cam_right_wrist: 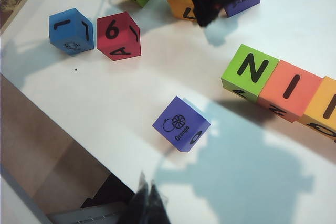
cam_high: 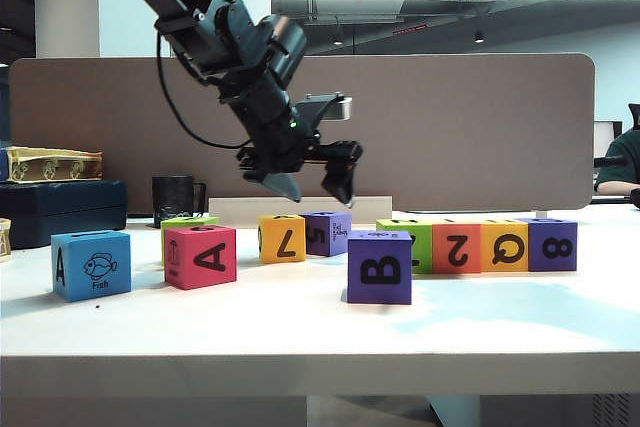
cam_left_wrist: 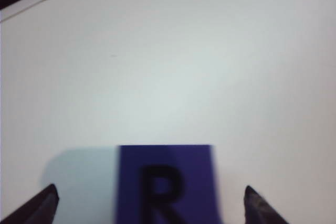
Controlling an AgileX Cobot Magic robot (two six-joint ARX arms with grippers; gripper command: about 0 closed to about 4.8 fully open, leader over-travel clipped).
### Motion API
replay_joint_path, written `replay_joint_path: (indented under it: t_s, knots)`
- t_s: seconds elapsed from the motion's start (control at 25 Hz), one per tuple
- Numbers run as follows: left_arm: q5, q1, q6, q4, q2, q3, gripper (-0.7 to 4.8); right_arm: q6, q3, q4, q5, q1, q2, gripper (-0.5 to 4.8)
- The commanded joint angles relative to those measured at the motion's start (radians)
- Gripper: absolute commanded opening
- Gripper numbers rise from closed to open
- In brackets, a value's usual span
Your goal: Select the appropriate blocks from the scattered letter blocks on the table and arrange them in a row to spell out "LEARNING".
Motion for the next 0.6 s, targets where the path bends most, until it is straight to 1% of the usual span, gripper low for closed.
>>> replay_joint_path:
  t_s: [0.04, 0.2, 0.28, 0.56, 0.6]
  knots:
    - [-0.005, 0.014, -0.007, 0.021, 0.001, 0.004, 4.79, 0.0, 0.005, 0.009, -0.002, 0.002, -0.005, -0.01]
    - [0.055, 0.013, -0.008, 0.016, 0.005, 0.004, 4.79, 0.0, 0.005, 0.016, -0.001, 0.001, -0.005, -0.01]
    - [0.058, 0.013, -0.026, 0.018, 0.007, 0.004, 4.79, 0.0, 0.005, 0.016, -0.001, 0.001, -0.005, -0.01]
    - [0.05, 0.014, -0.026, -0.012, 0.032, 0.004, 4.79, 0.0, 0.005, 0.017, 0.002, 0.001, -0.005, -0.01]
    - [0.05, 0.014, -0.026, -0.014, 0.034, 0.004, 4.69, 0.0, 0.005, 0.016, 0.001, 0.001, -0.005, -0.01]
